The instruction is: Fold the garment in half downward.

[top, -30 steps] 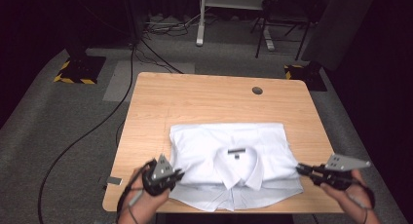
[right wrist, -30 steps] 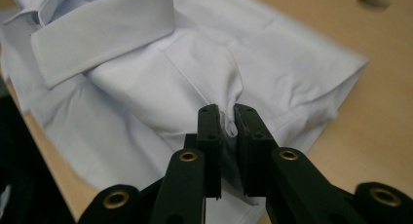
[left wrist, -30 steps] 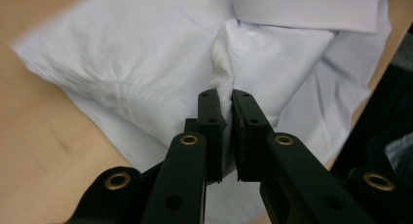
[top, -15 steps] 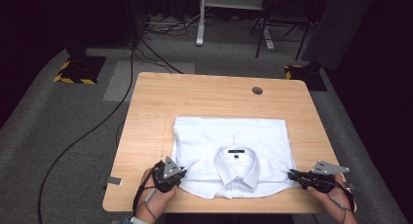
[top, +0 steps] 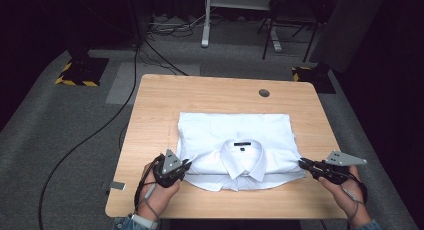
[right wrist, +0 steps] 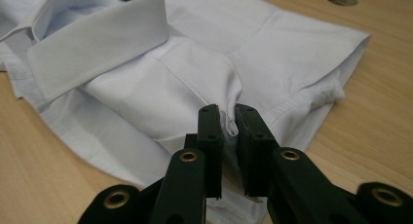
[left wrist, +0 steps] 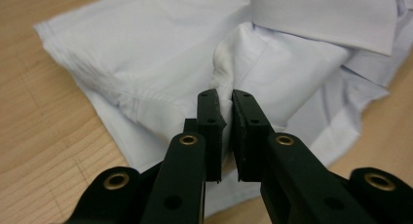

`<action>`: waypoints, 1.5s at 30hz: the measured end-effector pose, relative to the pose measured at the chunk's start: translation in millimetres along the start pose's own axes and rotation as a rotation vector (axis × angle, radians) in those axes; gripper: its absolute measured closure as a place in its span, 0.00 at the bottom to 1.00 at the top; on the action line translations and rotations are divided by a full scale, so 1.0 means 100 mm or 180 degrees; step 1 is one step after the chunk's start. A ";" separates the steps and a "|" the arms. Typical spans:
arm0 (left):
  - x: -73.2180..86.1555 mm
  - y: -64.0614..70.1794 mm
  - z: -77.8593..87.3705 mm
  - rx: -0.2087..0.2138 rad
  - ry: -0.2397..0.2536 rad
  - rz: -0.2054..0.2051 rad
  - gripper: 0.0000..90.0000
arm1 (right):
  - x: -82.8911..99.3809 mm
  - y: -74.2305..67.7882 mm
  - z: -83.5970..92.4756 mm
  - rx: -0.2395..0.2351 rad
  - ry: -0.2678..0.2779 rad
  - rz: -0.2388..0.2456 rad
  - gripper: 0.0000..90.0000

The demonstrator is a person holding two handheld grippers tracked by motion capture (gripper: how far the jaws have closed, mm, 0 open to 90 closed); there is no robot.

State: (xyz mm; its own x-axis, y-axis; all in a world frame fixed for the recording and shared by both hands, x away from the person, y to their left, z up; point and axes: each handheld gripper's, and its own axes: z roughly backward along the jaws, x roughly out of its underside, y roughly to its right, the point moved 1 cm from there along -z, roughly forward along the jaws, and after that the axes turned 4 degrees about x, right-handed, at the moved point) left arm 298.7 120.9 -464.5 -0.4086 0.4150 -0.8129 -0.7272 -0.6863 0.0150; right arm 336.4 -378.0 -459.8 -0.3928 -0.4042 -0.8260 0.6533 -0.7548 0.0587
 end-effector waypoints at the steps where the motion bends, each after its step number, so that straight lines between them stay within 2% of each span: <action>1: 0.04 0.04 0.04 0.0053 -0.0029 0.0009 0.92 | 0.01 -0.04 0.06 -0.0019 -0.0036 0.0030 0.91; 4: 0.24 0.05 -0.03 0.0287 -0.0206 0.0221 0.92 | 0.21 -0.11 0.10 -0.0202 -0.0280 -0.0042 0.90; 5: 0.29 0.03 -0.09 0.0285 -0.0245 0.0262 0.92 | 0.28 -0.11 0.05 -0.0243 -0.0363 -0.0078 0.90; 7: 0.32 0.00 -0.17 0.0236 -0.0313 0.0272 0.92 | 0.37 -0.09 -0.06 -0.0260 -0.0412 -0.0145 0.90; 10: 0.32 -0.02 -0.25 0.0167 -0.0378 0.0218 0.91 | 0.39 -0.06 -0.15 -0.0190 -0.0360 -0.0158 0.90; 12: 0.30 -0.05 -0.28 0.0152 -0.0377 0.0245 0.89 | 0.40 -0.03 -0.19 -0.0178 -0.0339 -0.0198 0.89; 13: 0.30 -0.07 -0.30 0.0133 -0.0388 0.0267 0.84 | 0.40 -0.02 -0.20 -0.0169 -0.0332 -0.0206 0.86; 14: 0.31 -0.10 -0.31 0.0133 -0.0356 0.0312 0.74 | 0.40 -0.01 -0.21 -0.0150 -0.0333 -0.0222 0.79; 16: 0.34 -0.14 -0.27 0.0191 -0.0145 0.0404 0.51 | 0.39 0.01 -0.19 -0.0113 -0.0313 -0.0204 0.59; 17: 0.35 -0.15 -0.22 0.0175 -0.0085 0.0463 0.44 | 0.38 0.01 -0.15 -0.0125 -0.0261 -0.0169 0.53; 19: 0.36 -0.20 -0.09 0.0105 0.0022 0.0555 0.39 | 0.36 0.04 -0.07 -0.0126 -0.0153 -0.0256 0.41; 21: 0.34 -0.25 0.02 0.0026 0.0112 0.0596 0.36 | 0.31 0.09 0.01 -0.0051 0.0002 -0.0405 0.38; 24: 0.31 -0.33 0.11 -0.0115 0.0139 0.0576 0.35 | 0.19 0.15 0.08 0.0122 0.0151 -0.0405 0.38; 27: 0.27 -0.36 0.07 -0.0134 0.0168 0.0593 0.35 | 0.10 0.15 0.01 0.0068 0.0184 -0.0360 0.38; 29: 0.21 -0.34 -0.04 -0.0059 0.0155 0.0546 0.34 | 0.05 0.12 -0.12 0.0005 0.0129 -0.0263 0.38; 31: 0.18 -0.29 -0.16 0.0038 0.0066 0.0420 0.34 | 0.03 0.08 -0.28 -0.0064 0.0052 -0.0185 0.39; 32: 0.16 -0.27 -0.21 0.0052 0.0075 0.0391 0.34 | 0.03 0.05 -0.35 -0.0114 0.0025 -0.0135 0.40; 34: 0.15 -0.24 -0.31 0.0112 0.0052 0.0386 0.35 | 0.05 0.02 -0.48 -0.0172 -0.0034 -0.0140 0.41; 36: 0.15 -0.23 -0.41 0.0094 -0.0049 0.0344 0.35 | 0.09 0.01 -0.58 -0.0176 -0.0163 -0.0130 0.41; 38: 0.17 -0.24 -0.49 0.0039 -0.0289 0.0262 0.34 | 0.12 0.01 -0.66 -0.0160 -0.0276 -0.0124 0.40; 40: 0.21 -0.23 -0.56 0.0046 -0.0438 0.0241 0.33 | 0.15 0.01 -0.70 -0.0150 -0.0353 -0.0092 0.40; 45: 0.20 -0.17 -0.56 0.0020 -0.0455 0.0248 0.35 | 0.18 0.00 -0.68 -0.0090 -0.0363 -0.0066 0.43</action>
State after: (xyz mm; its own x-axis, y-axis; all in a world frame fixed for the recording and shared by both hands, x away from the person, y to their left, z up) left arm 334.2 107.4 -514.1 -0.5380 0.4417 -0.7179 -0.6934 -0.7162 0.0790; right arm 373.6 -350.5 -513.1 -0.4765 -0.4459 -0.7577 0.6615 -0.7495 0.0251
